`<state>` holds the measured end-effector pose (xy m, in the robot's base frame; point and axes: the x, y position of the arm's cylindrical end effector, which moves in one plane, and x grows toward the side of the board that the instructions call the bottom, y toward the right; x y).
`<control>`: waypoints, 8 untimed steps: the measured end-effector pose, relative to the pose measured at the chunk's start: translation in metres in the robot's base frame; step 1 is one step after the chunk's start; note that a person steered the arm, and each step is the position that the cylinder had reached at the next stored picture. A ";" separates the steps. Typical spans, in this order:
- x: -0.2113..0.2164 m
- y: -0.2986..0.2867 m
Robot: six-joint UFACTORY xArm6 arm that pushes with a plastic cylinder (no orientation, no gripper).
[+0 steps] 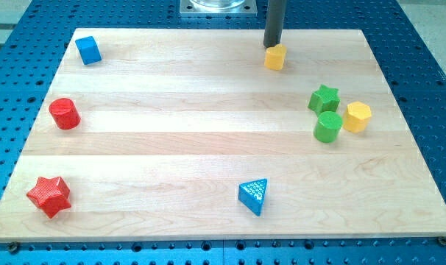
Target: Move the yellow heart into the green blocks
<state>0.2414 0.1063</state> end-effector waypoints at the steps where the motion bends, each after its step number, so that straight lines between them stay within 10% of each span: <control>1: 0.065 0.000; 8: 0.149 0.021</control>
